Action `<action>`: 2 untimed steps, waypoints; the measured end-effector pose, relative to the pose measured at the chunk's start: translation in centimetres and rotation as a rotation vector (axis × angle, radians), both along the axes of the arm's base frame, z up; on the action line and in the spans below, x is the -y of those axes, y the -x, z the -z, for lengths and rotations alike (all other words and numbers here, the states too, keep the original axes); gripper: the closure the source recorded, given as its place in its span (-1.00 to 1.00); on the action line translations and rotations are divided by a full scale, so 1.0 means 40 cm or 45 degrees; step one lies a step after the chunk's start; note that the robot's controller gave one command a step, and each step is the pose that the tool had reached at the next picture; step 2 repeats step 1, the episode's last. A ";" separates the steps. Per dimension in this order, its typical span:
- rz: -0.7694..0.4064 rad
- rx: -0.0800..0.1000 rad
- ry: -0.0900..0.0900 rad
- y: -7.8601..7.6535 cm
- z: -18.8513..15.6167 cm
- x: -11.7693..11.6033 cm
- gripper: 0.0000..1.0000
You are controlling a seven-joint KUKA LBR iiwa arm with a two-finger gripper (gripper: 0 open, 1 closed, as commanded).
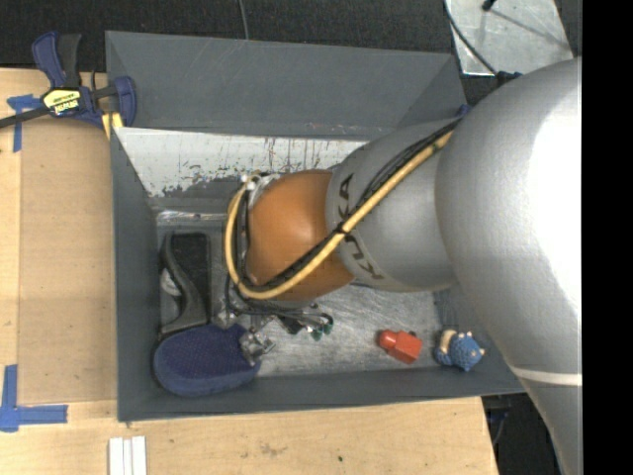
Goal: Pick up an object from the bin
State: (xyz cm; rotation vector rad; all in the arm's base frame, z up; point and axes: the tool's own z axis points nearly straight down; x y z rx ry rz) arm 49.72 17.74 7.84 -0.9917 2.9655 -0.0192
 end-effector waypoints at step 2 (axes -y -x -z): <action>-0.399 -0.011 -0.007 0.002 -0.424 0.065 1.00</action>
Offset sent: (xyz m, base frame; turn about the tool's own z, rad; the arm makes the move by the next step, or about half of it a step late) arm -0.0030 -0.0256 0.1659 -0.3161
